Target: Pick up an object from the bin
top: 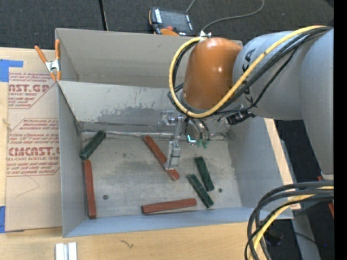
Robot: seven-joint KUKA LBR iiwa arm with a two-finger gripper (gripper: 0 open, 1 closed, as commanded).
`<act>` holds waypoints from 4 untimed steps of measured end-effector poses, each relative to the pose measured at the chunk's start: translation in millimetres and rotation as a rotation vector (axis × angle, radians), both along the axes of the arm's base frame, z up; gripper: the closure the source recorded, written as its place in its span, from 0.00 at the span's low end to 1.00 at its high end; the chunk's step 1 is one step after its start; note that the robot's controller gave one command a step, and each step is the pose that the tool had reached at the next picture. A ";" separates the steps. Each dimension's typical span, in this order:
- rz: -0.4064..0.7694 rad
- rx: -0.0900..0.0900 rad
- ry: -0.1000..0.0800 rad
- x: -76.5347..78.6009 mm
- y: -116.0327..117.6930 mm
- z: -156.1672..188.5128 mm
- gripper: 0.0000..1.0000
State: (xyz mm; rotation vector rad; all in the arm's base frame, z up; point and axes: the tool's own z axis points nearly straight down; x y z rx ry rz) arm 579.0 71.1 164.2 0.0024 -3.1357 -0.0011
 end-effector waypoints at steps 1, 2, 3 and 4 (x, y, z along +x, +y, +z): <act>-0.263 -0.001 -0.001 -13.1 -12.2 -97.3 0.00; -0.264 0.000 -0.007 -12.8 -11.8 -97.5 0.00; -0.264 0.000 -0.007 -12.5 -11.5 -97.4 0.00; -0.264 0.000 -0.007 -12.1 -11.1 -97.3 0.00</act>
Offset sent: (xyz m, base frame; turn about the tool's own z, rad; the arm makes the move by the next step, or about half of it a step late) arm -0.0114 -0.0122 -0.0942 0.2620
